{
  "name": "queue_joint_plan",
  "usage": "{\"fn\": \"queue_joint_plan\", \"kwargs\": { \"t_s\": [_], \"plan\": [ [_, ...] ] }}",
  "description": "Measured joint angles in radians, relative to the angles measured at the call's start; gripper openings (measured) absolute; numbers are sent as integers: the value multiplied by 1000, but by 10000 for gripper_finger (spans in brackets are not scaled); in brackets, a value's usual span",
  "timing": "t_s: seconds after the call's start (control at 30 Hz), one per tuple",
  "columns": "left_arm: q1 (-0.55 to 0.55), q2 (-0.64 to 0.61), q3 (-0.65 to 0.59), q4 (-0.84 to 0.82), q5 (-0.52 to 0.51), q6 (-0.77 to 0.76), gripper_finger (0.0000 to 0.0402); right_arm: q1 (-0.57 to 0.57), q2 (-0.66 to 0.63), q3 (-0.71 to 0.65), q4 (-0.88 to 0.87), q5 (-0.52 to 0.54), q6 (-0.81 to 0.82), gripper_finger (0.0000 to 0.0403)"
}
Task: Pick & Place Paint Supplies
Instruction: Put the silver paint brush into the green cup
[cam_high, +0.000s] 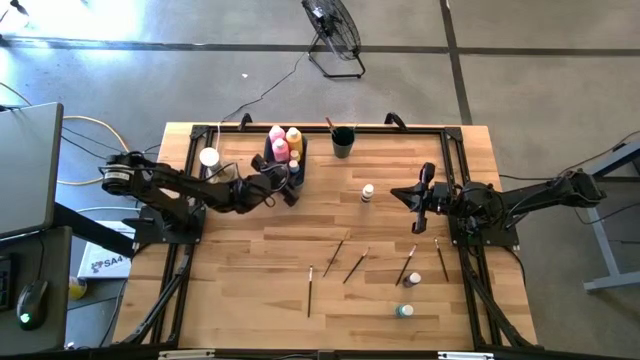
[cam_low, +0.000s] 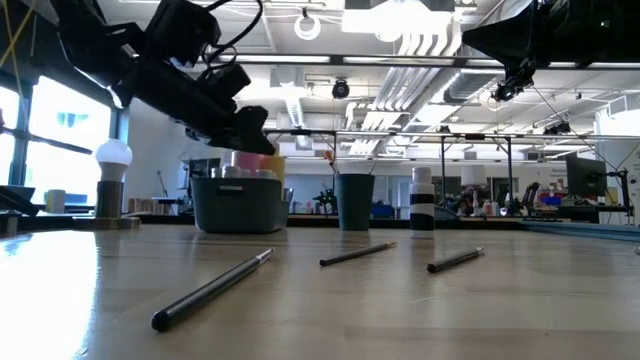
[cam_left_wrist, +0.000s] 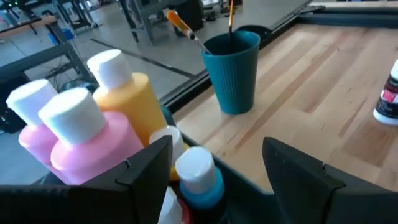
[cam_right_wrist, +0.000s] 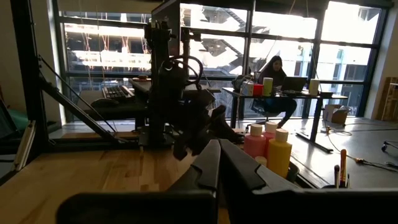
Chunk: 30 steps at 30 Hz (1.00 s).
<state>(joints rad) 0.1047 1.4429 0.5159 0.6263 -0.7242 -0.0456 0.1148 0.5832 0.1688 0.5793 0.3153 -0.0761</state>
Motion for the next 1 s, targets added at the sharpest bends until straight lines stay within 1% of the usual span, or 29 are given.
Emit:
{"fn": "queue_joint_plan", "kwargs": {
  "t_s": [0.3,0.5,0.67,0.8,0.93,1.0],
  "plan": [
    [0,0,42,0,16,0,246,0,0,0,0,0,0,2],
    [0,0,71,0,74,0,246,0,0,0,0,0,0,2],
    [0,-1,82,1,165,0,246,0,0,0,0,0,0,2],
    [0,-1,82,0,261,0,246,0,0,0,0,0,0,2],
    [0,-1,82,1,380,-2,246,0,0,0,0,0,0,2],
    [0,-1,82,1,458,-3,246,0,0,0,0,0,0,2]
  ]
}}
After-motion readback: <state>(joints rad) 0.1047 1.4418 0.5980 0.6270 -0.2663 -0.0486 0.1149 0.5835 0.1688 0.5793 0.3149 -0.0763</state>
